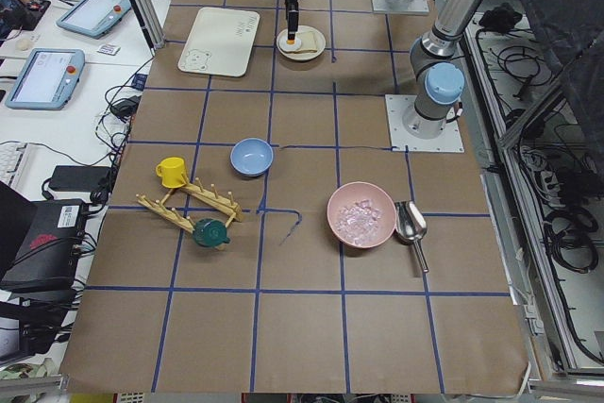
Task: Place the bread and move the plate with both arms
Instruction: 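Lift the bread slice with the right gripper and carry it to the plate, then lower the bread onto the egg-topped slice and open the right gripper, then raise the right gripper away while the left arm reaches toward the plate, then grasp the rim of the white plate with the left gripper, then slide the plate with the left gripper onto the white bear tray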
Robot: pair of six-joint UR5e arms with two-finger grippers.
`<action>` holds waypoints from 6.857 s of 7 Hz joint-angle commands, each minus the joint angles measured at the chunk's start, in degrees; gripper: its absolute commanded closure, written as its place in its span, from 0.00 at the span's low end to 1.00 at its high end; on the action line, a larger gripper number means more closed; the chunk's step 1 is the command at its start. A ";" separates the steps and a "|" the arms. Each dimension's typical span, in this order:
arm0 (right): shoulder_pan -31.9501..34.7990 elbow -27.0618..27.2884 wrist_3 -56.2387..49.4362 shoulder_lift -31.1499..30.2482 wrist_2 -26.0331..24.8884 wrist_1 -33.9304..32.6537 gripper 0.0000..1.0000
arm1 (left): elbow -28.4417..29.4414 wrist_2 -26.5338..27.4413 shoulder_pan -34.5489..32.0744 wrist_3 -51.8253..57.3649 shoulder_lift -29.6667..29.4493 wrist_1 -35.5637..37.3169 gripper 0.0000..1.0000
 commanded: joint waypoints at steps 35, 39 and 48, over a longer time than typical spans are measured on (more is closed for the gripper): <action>12.51 -29.50 7.52 -0.37 19.10 22.39 0.00 | -19.81 -15.12 -11.86 -6.41 -19.69 30.01 0.31; 12.33 -27.30 7.52 -0.98 19.27 20.82 0.00 | -19.63 -18.54 -12.74 -7.55 -23.82 33.87 0.40; 12.68 -27.12 7.43 -0.98 19.36 21.08 0.00 | -5.42 -18.39 -10.56 -11.78 -22.34 21.42 1.00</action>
